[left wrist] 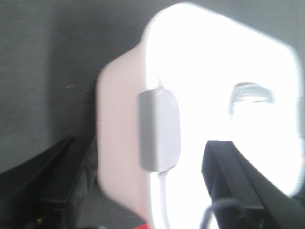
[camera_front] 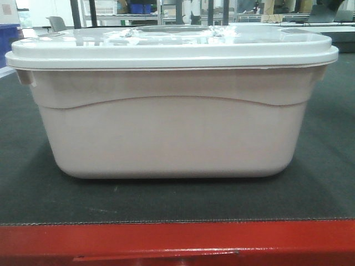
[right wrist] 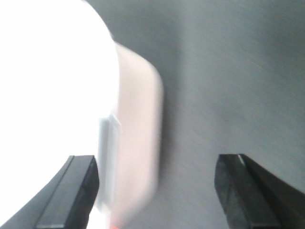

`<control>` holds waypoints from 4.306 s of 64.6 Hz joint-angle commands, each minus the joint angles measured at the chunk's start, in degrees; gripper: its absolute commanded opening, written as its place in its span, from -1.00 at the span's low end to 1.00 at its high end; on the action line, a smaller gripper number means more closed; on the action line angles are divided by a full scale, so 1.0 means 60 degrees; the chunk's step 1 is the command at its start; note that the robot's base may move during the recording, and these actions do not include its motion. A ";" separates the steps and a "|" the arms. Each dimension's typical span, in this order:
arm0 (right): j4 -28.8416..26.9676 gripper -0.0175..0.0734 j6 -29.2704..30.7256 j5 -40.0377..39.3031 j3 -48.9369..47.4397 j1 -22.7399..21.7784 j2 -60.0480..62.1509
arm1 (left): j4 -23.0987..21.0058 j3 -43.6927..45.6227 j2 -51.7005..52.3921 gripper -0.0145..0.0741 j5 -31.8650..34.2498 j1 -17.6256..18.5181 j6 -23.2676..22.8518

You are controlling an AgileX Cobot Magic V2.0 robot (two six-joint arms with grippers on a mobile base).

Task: Grab white bin and place on right shelf
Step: 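Close both grippers on the bin's end handles, then lift the pink bin off the mat with both grippers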

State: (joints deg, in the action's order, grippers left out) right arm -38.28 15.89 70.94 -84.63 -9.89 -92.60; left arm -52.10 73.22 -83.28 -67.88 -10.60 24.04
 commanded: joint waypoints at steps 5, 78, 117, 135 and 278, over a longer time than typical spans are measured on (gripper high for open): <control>-0.2933 0.71 0.1240 0.0922 -0.0196 -0.0563 -0.0241 | -0.2174 0.0312 -0.0638 0.15 -0.0893 -0.0445 0.1395; -0.4305 0.71 0.2374 0.0924 0.1174 0.0560 -0.0370 | -0.2597 -0.0447 -0.1581 0.16 -0.0631 0.1015 0.2332; -0.5115 0.71 0.2795 0.0924 0.2095 0.0559 -0.0363 | -0.2759 -0.0447 -0.1581 0.16 -0.0490 0.1647 0.2355; -0.5115 0.71 0.2804 0.0924 0.2095 0.0559 -0.0349 | -0.2779 -0.0447 -0.1581 0.16 -0.0243 0.1671 0.2355; -0.5236 0.29 0.3745 0.0891 0.2066 0.0559 0.3213 | -0.3061 0.0944 0.1388 -0.08 -0.1251 0.1671 0.2826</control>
State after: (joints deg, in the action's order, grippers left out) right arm -62.01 37.37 67.79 -70.55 -6.92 -77.48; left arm -61.83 76.65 -80.86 -67.46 -1.40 40.67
